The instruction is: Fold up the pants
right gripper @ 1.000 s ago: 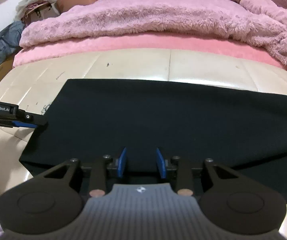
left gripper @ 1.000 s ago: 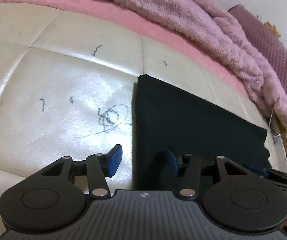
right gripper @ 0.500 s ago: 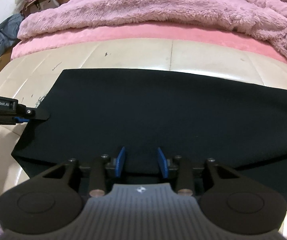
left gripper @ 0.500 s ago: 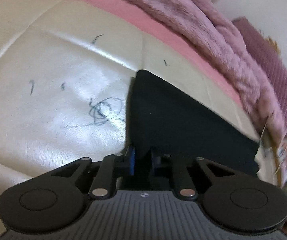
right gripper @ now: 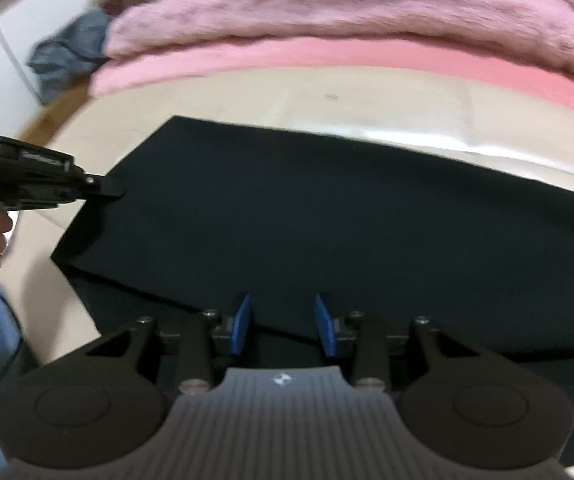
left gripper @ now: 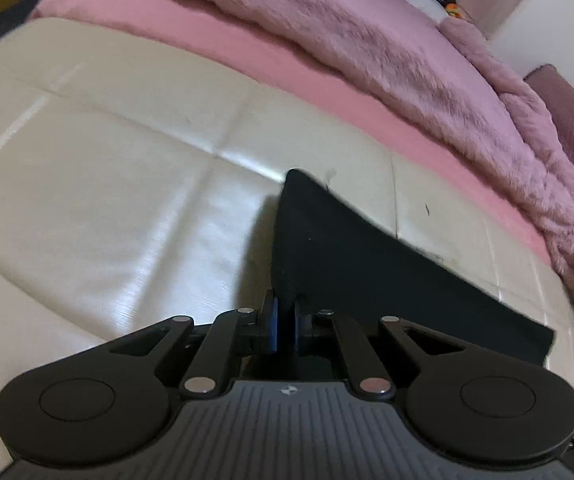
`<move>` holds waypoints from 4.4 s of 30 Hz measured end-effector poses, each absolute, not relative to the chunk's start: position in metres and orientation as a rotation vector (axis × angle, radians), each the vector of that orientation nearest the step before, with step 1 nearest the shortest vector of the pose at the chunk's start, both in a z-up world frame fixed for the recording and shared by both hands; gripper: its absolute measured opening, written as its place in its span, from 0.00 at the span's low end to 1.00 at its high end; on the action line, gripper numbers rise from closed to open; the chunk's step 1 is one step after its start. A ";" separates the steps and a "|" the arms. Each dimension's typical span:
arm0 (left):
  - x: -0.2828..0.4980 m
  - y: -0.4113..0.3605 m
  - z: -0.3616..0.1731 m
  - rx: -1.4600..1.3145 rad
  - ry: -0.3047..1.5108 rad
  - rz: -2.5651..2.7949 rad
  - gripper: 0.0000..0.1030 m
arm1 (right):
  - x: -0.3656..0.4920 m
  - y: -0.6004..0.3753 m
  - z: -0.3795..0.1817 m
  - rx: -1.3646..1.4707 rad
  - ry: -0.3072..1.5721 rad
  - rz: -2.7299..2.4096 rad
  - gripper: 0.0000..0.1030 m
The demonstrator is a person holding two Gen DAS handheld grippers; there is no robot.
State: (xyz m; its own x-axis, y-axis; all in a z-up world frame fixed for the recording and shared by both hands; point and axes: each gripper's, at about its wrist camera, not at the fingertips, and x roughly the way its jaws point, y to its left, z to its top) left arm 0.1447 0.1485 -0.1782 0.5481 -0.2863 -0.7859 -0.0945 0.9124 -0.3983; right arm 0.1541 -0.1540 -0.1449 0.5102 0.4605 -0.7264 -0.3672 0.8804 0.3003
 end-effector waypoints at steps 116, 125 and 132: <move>0.258 0.142 -0.162 -0.022 1.033 -0.263 0.43 | 0.313 -0.169 -0.204 0.338 0.909 0.512 0.37; 0.170 0.117 -0.068 0.097 0.757 -0.192 0.77 | 0.227 -0.177 -0.118 0.153 0.627 0.497 0.65; 0.092 0.102 -0.037 0.083 0.567 -0.092 0.88 | 0.134 -0.175 -0.082 0.084 0.459 0.484 0.79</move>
State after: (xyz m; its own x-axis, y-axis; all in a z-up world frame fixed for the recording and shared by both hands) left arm 0.0924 0.1019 -0.0366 0.8394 -0.0637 -0.5398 0.1094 0.9926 0.0530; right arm 0.1339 -0.1753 -0.0823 0.7858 0.4671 -0.4054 -0.4299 0.8837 0.1850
